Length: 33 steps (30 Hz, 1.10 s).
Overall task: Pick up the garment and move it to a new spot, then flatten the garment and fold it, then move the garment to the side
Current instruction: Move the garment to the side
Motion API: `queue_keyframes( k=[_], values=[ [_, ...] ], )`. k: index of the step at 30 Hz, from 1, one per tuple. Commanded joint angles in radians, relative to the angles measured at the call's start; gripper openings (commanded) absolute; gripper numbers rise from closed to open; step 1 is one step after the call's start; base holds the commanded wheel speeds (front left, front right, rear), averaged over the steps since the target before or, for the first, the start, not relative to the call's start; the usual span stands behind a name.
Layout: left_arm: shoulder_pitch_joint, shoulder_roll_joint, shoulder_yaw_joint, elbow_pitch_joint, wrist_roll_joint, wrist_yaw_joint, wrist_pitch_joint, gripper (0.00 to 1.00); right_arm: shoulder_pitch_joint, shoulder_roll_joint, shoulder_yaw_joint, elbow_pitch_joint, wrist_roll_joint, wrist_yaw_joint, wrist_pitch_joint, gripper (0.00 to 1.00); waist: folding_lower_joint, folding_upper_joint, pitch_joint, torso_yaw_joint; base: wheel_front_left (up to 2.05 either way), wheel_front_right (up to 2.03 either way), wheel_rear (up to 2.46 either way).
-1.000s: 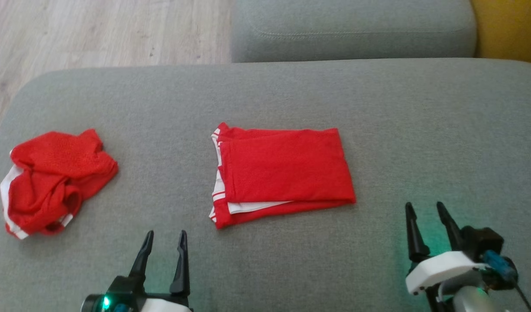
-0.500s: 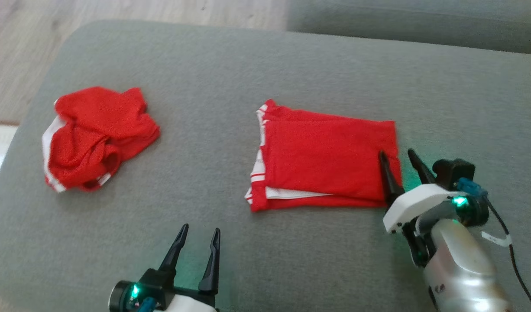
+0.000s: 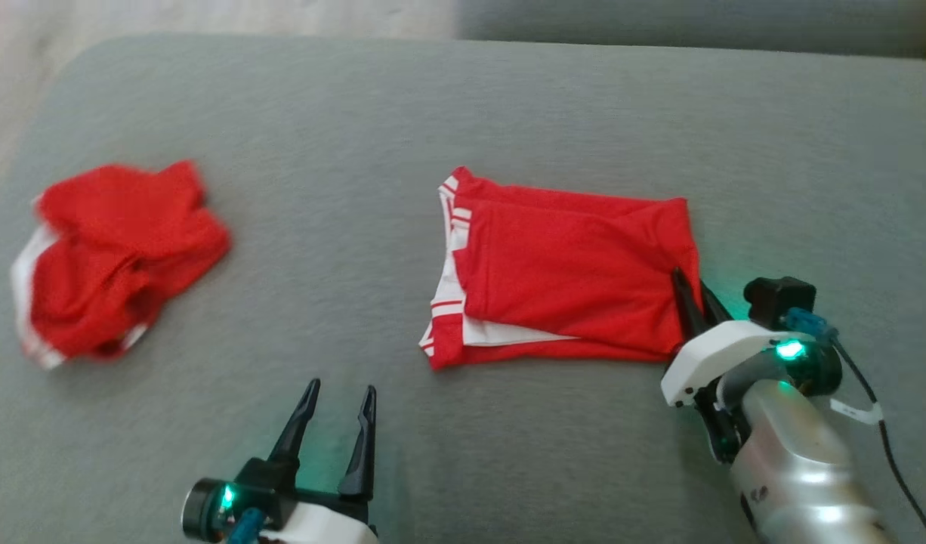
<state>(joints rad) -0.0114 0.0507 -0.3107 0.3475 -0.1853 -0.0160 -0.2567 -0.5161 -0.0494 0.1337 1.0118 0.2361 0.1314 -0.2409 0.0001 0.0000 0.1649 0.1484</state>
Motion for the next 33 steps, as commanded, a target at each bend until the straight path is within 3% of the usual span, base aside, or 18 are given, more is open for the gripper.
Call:
queue_keyframes(
  k=[1,4,5,7,8,10,16,25,33],
  values=[
    [-0.037,0.0,0.038,-0.028,0.006,-0.008,-0.005,1.0,0.001,-0.001,0.034,-0.029,0.015,-0.001,-0.017,0.0,-0.0001,0.0,-0.023,-0.127,0.0,0.0,0.0],
    [-0.056,0.0,0.038,-0.029,0.005,-0.015,-0.005,1.0,0.014,-0.001,0.073,-0.054,0.035,-0.001,-0.02,0.0,-0.0001,0.0,-0.026,-0.249,0.0,0.0,0.0],
    [-0.056,0.0,0.038,-0.029,0.005,-0.015,-0.005,1.0,0.014,-0.001,0.073,-0.054,0.035,-0.001,-0.02,0.0,-0.0001,0.0,-0.026,-0.249,0.0,0.0,0.0],
    [-0.072,0.0,0.033,-0.028,0.005,-0.019,-0.005,1.0,0.023,-0.001,0.095,-0.083,0.039,-0.001,-0.02,0.0,-0.0001,0.0,-0.023,-0.333,0.0,0.0,0.0],
    [-0.089,0.0,0.026,-0.024,0.004,-0.023,-0.005,1.0,0.039,-0.001,0.116,-0.117,0.052,-0.001,-0.02,0.0,-0.0001,0.0,-0.018,-0.414,0.0,0.0,0.0],
    [-0.106,0.0,0.022,-0.021,0.003,-0.025,-0.005,1.0,0.055,-0.001,0.139,-0.151,0.066,-0.001,-0.02,0.0,-0.0001,0.0,-0.009,-0.487,0.0,0.0,0.0],
    [-0.137,0.0,0.012,-0.012,0.008,-0.035,-0.005,1.0,0.096,-0.001,0.193,-0.222,0.117,-0.001,-0.021,0.0,-0.0001,0.0,0.017,-0.66,0.0,0.0,0.0],
    [-0.188,0.0,-0.019,0.027,0.021,-0.059,-0.005,1.0,0.104,-0.001,0.168,-0.292,0.109,-0.001,-0.021,0.0,-0.0001,0.0,0.063,-0.685,0.0,0.0,0.0],
    [-0.164,-0.001,0.022,0.032,0.047,-0.055,-0.005,1.0,-0.085,-0.023,0.167,-0.225,0.028,-0.001,-0.021,0.0,-0.0001,0.0,0.092,-0.639,0.0,0.0,0.0]
  ],
)
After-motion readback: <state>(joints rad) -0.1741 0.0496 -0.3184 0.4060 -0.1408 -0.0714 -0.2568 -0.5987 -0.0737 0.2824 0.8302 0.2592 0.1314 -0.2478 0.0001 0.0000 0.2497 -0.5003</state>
